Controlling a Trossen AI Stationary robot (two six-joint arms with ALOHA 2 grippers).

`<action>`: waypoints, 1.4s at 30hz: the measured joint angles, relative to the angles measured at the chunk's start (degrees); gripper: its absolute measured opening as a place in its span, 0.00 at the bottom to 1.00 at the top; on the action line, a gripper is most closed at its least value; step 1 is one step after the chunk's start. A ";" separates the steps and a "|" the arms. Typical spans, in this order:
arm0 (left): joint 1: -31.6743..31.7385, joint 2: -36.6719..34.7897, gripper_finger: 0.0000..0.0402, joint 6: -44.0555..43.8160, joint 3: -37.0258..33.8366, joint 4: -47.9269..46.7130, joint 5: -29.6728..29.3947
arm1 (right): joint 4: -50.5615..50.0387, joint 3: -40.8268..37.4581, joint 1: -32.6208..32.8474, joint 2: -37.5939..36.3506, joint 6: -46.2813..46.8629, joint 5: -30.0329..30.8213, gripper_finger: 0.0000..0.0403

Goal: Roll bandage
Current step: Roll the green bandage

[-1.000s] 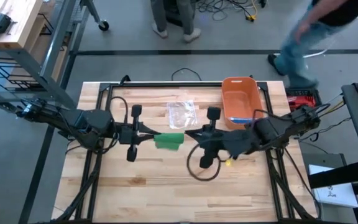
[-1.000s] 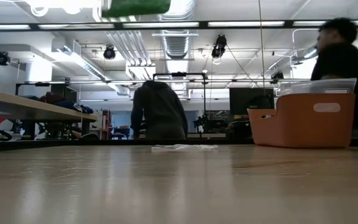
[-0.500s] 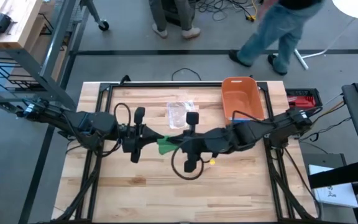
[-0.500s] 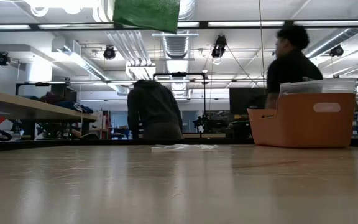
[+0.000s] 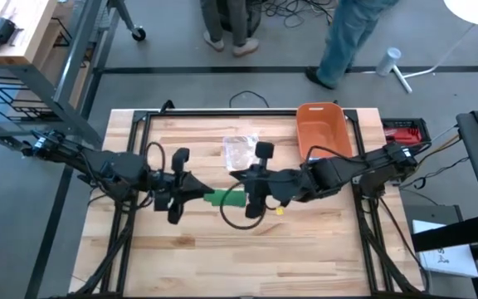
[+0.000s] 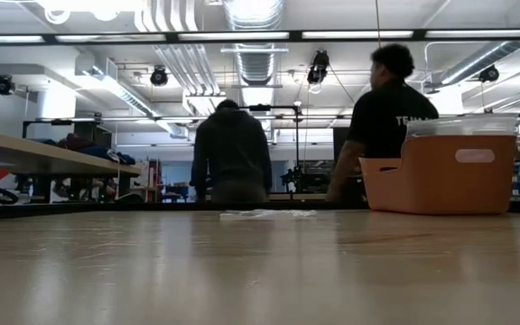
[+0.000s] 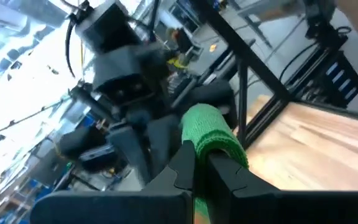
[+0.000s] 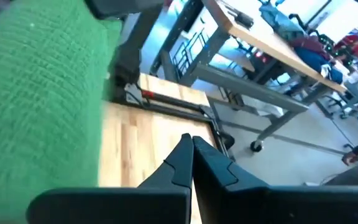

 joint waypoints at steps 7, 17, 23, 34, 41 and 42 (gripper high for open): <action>-0.68 -0.03 0.01 -0.14 -0.24 -1.83 -0.99 | 0.48 0.15 2.07 -3.60 1.05 0.20 0.00; -0.64 -0.19 0.01 -0.17 0.07 -1.76 -1.75 | -0.98 -0.62 3.94 -2.79 4.83 -2.20 0.00; -0.69 -0.42 0.01 -0.66 0.07 -1.37 -1.79 | -3.29 -1.29 4.36 -2.45 8.79 -1.67 0.00; -0.72 -0.52 0.01 -5.40 0.07 -1.41 -2.01 | -3.02 -1.00 5.13 -4.24 5.57 4.26 0.00; -0.70 -0.50 0.01 -15.85 0.07 -0.95 -6.30 | 0.07 -0.98 6.09 -3.57 0.55 3.79 0.00; -0.70 -0.50 0.01 -17.23 0.07 -0.88 -7.20 | 0.00 -0.98 6.20 -3.36 0.37 3.87 0.00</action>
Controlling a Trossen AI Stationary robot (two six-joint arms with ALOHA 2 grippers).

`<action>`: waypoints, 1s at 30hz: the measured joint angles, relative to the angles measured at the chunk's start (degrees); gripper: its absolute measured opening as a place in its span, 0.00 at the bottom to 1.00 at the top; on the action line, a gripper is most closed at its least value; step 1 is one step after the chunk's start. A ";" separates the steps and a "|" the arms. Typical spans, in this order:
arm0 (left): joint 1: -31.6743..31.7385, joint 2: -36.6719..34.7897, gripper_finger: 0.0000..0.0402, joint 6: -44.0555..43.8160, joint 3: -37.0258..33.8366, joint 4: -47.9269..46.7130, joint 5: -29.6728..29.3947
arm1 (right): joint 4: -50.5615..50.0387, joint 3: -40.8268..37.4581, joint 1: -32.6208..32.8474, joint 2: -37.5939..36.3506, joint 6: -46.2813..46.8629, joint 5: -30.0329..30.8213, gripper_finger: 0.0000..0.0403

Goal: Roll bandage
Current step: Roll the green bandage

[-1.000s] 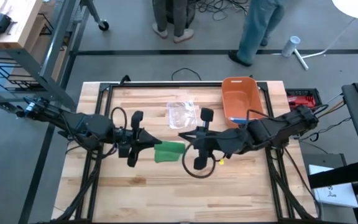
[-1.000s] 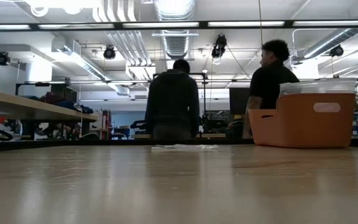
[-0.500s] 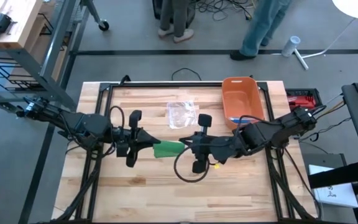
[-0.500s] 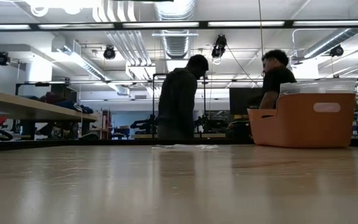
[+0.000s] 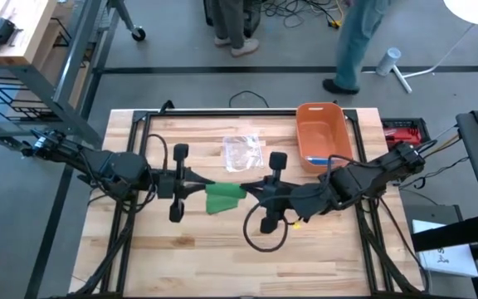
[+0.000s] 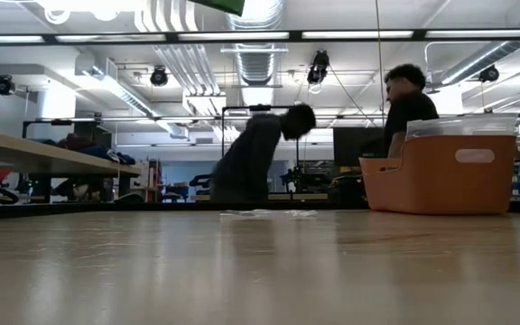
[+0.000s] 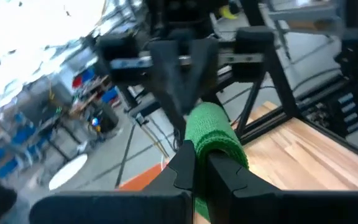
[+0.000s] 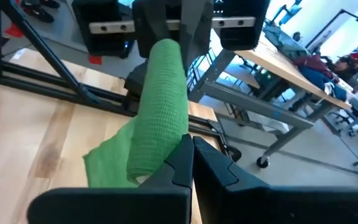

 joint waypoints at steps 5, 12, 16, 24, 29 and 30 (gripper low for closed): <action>-0.02 0.02 0.01 -4.65 0.00 0.53 -1.88 | -0.30 -0.06 -0.03 0.44 0.25 0.24 0.00; -0.04 -0.91 0.01 -7.30 -0.02 2.48 0.95 | -2.10 -0.44 -0.01 0.44 3.80 0.64 0.00; 0.02 -2.50 0.01 -12.80 0.07 3.84 0.07 | -3.73 -0.61 0.47 0.46 3.68 1.55 0.00; 0.33 -3.02 0.01 -38.13 0.07 0.34 -11.04 | 0.02 0.24 4.36 -1.61 -10.06 11.96 0.00; 0.42 -2.78 0.01 -48.64 0.07 -1.11 -10.71 | 7.00 0.17 4.79 -0.31 -22.20 7.00 0.00; 0.42 -2.78 0.01 -50.91 0.07 -1.20 -10.21 | 7.67 0.17 4.74 0.05 -24.63 6.97 0.00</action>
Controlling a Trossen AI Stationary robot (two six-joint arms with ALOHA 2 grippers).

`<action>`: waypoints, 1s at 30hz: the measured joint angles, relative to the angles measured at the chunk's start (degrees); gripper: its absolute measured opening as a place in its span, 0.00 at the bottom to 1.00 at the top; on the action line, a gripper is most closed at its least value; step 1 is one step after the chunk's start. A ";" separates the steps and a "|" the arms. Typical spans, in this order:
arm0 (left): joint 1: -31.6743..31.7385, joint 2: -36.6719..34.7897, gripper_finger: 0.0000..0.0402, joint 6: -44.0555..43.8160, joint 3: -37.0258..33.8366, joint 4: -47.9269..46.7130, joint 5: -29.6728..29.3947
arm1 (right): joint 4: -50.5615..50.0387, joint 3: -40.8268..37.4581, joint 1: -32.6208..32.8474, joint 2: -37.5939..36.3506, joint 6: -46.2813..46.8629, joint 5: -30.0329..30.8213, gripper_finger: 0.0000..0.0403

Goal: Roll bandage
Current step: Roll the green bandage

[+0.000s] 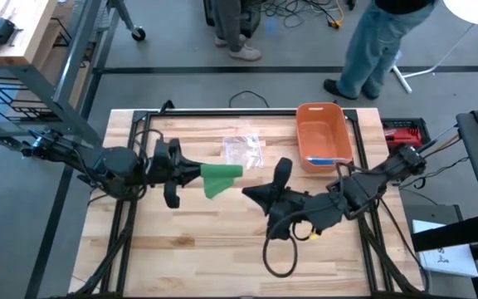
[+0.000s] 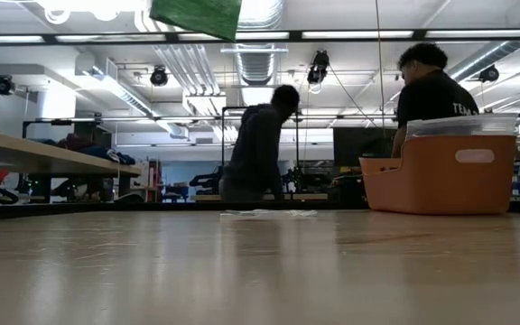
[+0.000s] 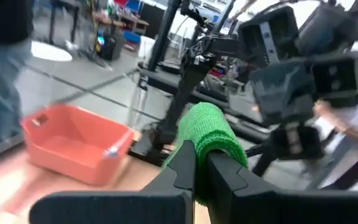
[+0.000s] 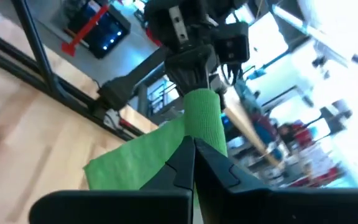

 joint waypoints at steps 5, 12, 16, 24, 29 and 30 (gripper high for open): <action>-0.08 0.33 0.01 -4.47 -0.01 0.79 3.95 | 2.76 0.00 -1.56 1.93 -7.29 -0.05 0.00; -0.51 0.61 0.01 -2.03 -0.10 2.72 5.99 | 1.39 0.00 -4.24 2.27 -3.46 2.51 0.00; -1.11 0.66 0.01 0.60 -0.15 4.64 6.17 | -2.74 0.04 -4.38 2.27 0.16 3.62 0.00; -1.22 0.57 0.01 2.06 -0.11 5.83 5.75 | -1.08 0.63 -2.20 2.33 -1.33 4.46 0.00; -1.22 0.71 0.01 3.41 -0.11 4.67 4.01 | 5.76 1.51 -0.55 2.31 -5.77 -1.31 0.00; -1.22 0.74 0.01 3.59 -0.11 4.68 3.87 | 6.52 1.51 -0.54 2.31 -6.17 -2.49 0.00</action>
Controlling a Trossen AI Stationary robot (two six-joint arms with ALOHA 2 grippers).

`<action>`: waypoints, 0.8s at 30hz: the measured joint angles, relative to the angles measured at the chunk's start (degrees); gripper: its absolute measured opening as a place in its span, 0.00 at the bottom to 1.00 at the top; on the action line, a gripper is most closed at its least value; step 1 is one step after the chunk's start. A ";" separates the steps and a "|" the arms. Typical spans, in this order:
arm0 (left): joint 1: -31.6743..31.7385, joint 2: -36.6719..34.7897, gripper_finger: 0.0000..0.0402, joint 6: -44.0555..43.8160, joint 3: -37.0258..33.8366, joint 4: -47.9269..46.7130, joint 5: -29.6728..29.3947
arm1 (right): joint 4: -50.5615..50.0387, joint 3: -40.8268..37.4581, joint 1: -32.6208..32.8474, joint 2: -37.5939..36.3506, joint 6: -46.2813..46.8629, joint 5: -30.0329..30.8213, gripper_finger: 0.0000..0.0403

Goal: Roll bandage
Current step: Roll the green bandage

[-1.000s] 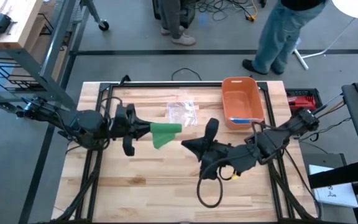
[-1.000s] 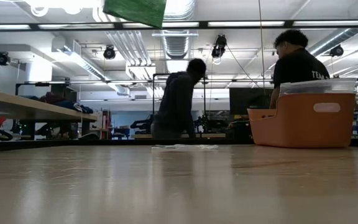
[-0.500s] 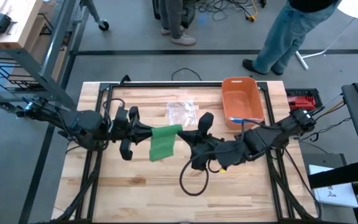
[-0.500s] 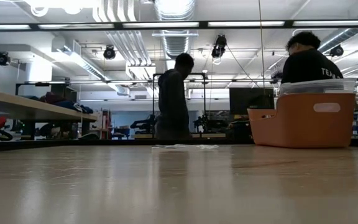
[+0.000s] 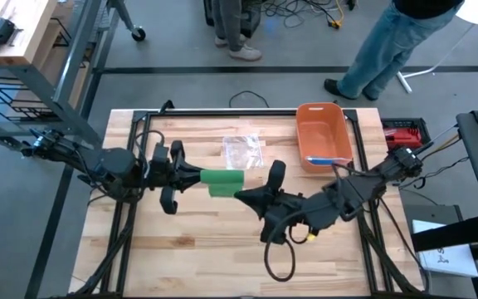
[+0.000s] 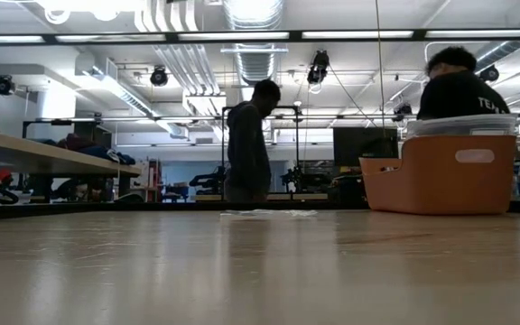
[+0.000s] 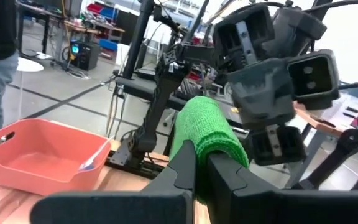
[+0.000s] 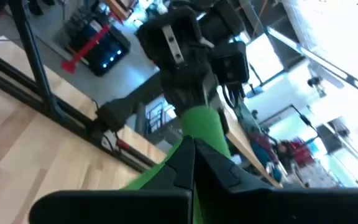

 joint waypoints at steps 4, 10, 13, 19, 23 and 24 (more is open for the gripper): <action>0.02 -0.07 0.01 0.07 0.00 0.35 -0.59 | 0.56 0.00 -0.82 0.00 -1.05 -1.42 0.00; -0.01 0.35 0.01 -0.34 -0.02 0.92 0.47 | -0.25 -0.09 -3.68 -0.02 -1.10 -1.05 0.00; -0.15 0.35 0.01 -1.22 -0.02 0.96 0.74 | -2.14 -0.09 -4.62 -0.04 -0.12 -1.09 0.00; -0.42 0.39 0.01 -1.76 -0.08 2.19 2.73 | -6.31 -0.09 -5.13 -0.07 1.88 1.50 0.00; -0.50 0.57 0.01 -2.16 -0.08 2.53 3.05 | -6.76 -0.09 -5.09 -0.07 1.88 3.41 0.00; -0.50 0.57 0.01 -2.31 -0.08 2.58 3.11 | -6.87 -0.09 -5.09 -0.07 1.85 3.69 0.00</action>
